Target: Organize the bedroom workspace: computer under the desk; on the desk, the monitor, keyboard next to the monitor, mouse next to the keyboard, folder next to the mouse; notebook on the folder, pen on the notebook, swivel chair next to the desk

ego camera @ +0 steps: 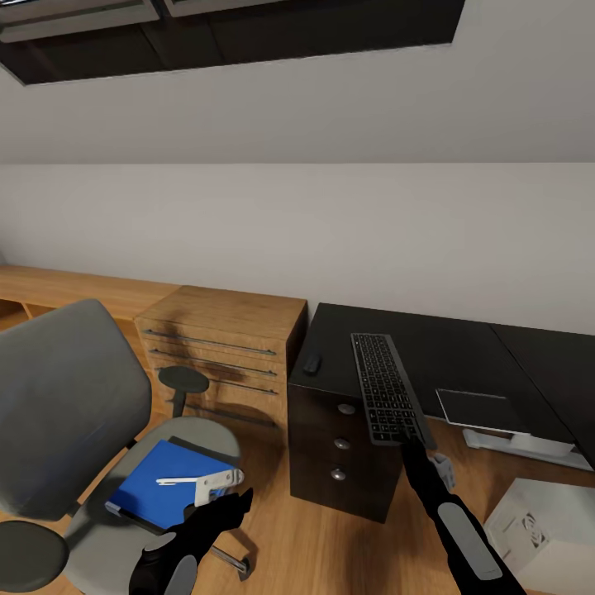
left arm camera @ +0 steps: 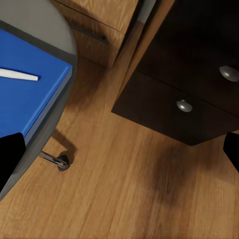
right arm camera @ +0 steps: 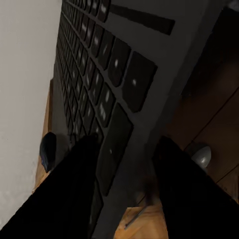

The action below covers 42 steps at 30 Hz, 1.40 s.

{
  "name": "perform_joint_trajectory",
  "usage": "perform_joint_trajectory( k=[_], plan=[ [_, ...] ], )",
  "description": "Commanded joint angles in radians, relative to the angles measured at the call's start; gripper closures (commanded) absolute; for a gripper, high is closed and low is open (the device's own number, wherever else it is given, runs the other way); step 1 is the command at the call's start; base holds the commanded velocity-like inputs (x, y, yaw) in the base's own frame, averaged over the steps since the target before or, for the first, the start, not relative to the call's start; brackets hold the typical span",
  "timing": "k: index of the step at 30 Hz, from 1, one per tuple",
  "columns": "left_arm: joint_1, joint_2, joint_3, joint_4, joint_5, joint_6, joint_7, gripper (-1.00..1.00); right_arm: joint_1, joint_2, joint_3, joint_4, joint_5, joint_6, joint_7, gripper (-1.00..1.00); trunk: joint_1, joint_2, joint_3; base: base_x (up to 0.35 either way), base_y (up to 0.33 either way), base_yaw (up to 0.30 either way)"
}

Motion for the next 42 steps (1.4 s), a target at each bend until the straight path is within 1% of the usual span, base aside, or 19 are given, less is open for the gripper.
perform_joint_trajectory(
  k=[1,13,17,22,25,32,33,37,42],
  plan=[
    [-0.001,0.000,-0.001,-0.001,0.011,0.003,0.009,-1.00,0.000,0.000,-0.001,0.000,-0.011,0.001,0.005,1.00,0.000,-0.001,-0.001,0.000,0.000,0.000],
    [-0.001,0.000,-0.001,-0.001,0.011,0.003,0.009,-1.00,-0.001,0.000,-0.001,0.000,-0.011,0.001,0.006,1.00,0.000,-0.001,-0.001,0.000,0.000,0.000],
    [-0.001,0.000,-0.001,-0.001,0.009,0.002,0.009,-1.00,0.000,0.000,-0.001,-0.001,-0.011,0.001,0.006,1.00,-0.015,0.027,0.012,0.000,0.000,0.000],
    [-0.001,0.000,-0.001,-0.001,0.009,0.001,0.012,-1.00,0.000,0.001,-0.002,-0.054,-0.010,0.000,0.006,1.00,-0.035,0.062,0.027,0.000,0.000,0.000],
    [-0.001,-0.001,-0.001,-0.001,0.010,0.001,0.014,-1.00,0.000,0.001,-0.003,-0.069,-0.011,-0.001,0.006,1.00,-0.046,0.083,0.037,0.000,0.000,0.000],
    [-0.001,-0.001,-0.001,-0.001,0.008,0.001,0.015,-1.00,0.001,0.001,-0.003,-0.083,-0.011,-0.002,0.005,1.00,-0.073,0.132,0.059,0.000,0.000,0.000],
    [-0.001,-0.001,-0.001,-0.001,0.008,0.001,0.015,-1.00,0.003,0.001,-0.003,-0.106,-0.011,-0.002,0.005,1.00,-0.077,0.139,0.062,-0.078,0.000,0.000],
    [-0.001,-0.001,-0.001,-0.001,0.007,0.001,0.015,-1.00,0.005,0.002,-0.003,-0.136,-0.011,-0.003,0.005,1.00,-0.092,0.167,0.074,-0.233,0.000,0.000],
    [-0.001,-0.001,-0.001,-0.001,0.007,0.001,0.015,-1.00,0.018,0.011,-0.003,-0.227,-0.012,-0.003,0.003,1.00,-0.111,0.202,0.090,-0.323,0.000,0.000]
  ],
)
